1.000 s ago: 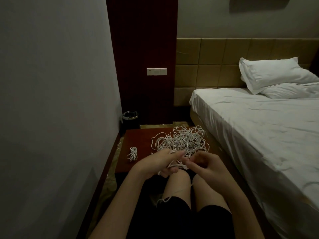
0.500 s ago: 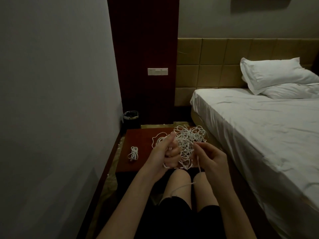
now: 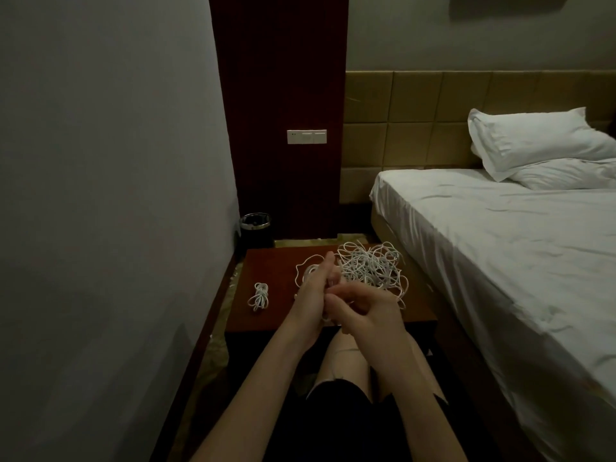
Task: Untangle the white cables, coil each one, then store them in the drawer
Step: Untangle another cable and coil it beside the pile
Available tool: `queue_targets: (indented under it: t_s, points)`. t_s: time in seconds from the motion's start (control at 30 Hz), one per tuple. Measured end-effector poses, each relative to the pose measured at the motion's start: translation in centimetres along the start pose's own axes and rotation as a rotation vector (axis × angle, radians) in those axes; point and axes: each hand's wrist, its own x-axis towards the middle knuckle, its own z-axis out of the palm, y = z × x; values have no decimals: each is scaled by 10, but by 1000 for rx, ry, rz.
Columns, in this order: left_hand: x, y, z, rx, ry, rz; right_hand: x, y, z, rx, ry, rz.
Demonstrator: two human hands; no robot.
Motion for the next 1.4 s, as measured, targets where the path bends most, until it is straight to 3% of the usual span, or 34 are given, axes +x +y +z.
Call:
queue_targets:
  t_s: [0.13, 0.43, 0.57, 0.7, 0.8, 0.9, 1.0, 1.07, 1.2, 1.33, 1.4]
  points:
    - [4, 10, -9, -375, 45, -83, 0, 3, -7, 111, -4, 91]
    - [4, 23, -20, -584, -55, -158, 1, 10, 1, 3, -238, 168]
    - [1, 26, -33, -443, -177, -194, -2, 15, -21, -15, -336, 149]
    - [-6, 29, -28, -229, -206, -219, 0, 8, -29, -102, -228, 44]
    - [-9, 27, -22, -85, -166, -186, 1, 2, -25, -287, -234, 7]
    - [-13, 25, -18, 74, -235, -220, 3, -2, -18, -444, -205, -54]
    - [-16, 19, -9, 252, -240, -198, 3, 0, -7, -555, -77, -102]
    - [-16, 18, -9, 335, -239, -175, 1, 1, -7, -530, -25, -82]
    - [-16, 19, -16, 466, -311, -148, 1, 6, -25, -413, -122, 0]
    - [-12, 26, -27, 458, -191, -87, -4, 11, -50, -274, -218, 78]
    - [-9, 29, -32, 410, -187, -59, -6, 9, -54, -124, -162, 60]
